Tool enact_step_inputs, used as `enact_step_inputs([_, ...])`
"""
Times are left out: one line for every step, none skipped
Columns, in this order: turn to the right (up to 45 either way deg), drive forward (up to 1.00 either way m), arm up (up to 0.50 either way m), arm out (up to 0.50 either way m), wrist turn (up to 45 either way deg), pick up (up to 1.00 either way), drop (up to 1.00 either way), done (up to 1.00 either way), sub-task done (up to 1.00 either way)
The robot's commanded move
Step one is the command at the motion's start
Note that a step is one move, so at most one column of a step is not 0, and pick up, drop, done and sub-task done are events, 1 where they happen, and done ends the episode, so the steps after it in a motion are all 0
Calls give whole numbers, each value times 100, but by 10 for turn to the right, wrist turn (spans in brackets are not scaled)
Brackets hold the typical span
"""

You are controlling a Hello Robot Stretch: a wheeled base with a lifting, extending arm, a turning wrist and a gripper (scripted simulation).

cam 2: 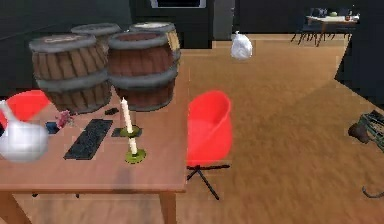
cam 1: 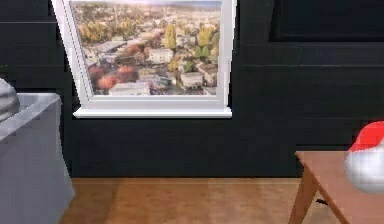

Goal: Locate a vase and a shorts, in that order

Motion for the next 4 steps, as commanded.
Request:
enact_step_inputs([-450,0,0,0,0,0,0,0,0])
enact_step_inputs([-450,0,0,0,0,0,0,0,0])
enact_step_inputs([-270,0,0,0,0,0,0,0,0])
enact_step_inputs([0,70,0,0,0,0,0,0,0])
